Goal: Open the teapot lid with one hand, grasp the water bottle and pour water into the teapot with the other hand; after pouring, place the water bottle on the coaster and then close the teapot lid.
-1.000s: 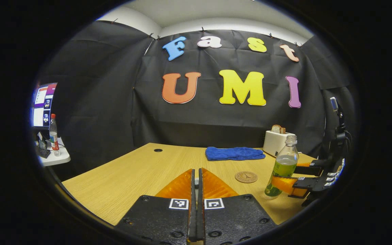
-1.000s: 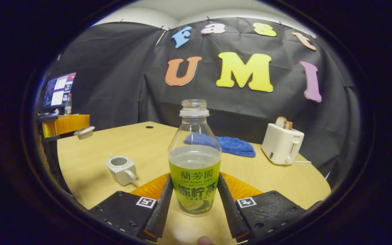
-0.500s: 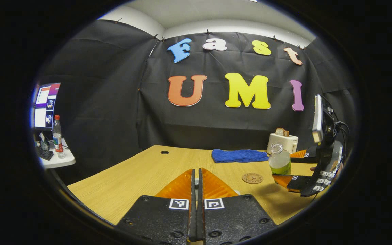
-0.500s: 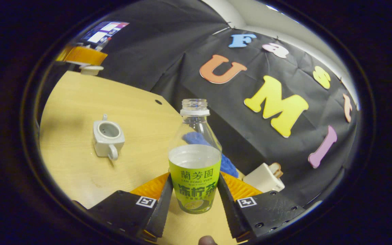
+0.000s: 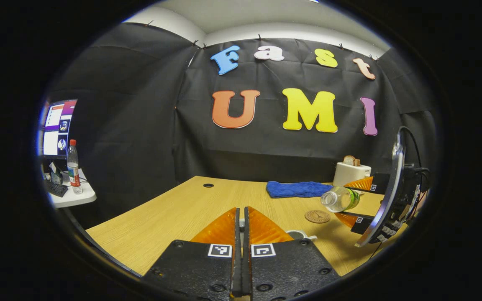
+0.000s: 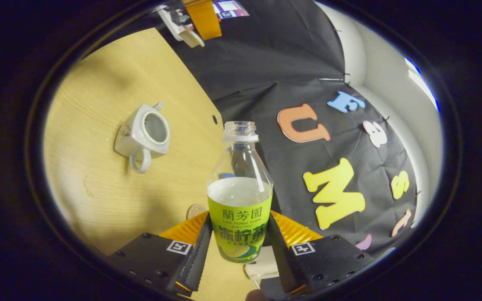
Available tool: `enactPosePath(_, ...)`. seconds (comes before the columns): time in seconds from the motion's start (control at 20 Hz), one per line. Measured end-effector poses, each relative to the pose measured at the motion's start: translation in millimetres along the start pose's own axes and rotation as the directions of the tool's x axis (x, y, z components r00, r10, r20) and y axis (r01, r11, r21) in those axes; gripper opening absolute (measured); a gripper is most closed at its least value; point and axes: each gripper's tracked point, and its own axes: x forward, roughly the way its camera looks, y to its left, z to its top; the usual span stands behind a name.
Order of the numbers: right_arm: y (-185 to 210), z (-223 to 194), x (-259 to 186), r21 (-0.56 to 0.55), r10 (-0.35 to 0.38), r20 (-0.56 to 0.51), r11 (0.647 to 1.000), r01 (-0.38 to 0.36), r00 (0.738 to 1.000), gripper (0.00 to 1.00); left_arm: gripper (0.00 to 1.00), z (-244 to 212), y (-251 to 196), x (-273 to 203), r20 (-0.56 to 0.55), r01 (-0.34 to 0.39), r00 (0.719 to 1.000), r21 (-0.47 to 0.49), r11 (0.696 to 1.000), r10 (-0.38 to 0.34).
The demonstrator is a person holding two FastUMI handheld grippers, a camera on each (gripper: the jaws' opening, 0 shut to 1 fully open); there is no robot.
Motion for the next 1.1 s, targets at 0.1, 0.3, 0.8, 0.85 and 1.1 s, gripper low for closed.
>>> enactPosePath(0.1,1,1,4,-0.07,0.001,0.006,0.998,-0.001,1.0,0.71,0.03,-1,8,0,0.001,-0.014,1.0,-0.008,1.0,0.014)
enactPosePath(0.3,8,5,11,-0.2,0.006,0.004,0.98,-0.005,1.0,0.72,0.03,-2,19,2,-0.001,-0.031,1.0,-0.021,0.999,0.031)
enactPosePath(0.8,-5,36,19,-0.566,-0.069,0.116,0.815,0.123,0.991,0.71,0.03,7,30,10,0.015,-0.037,0.999,-0.053,0.998,0.037)
enactPosePath(0.85,-7,37,19,-0.596,-0.076,0.129,0.791,0.139,0.989,0.71,0.03,7,30,10,0.017,-0.036,0.999,-0.053,0.998,0.037)
enactPosePath(1.1,-18,44,19,-0.702,-0.113,0.175,0.682,0.205,0.978,0.71,0.03,10,30,13,0.022,-0.031,0.999,-0.05,0.998,0.032)
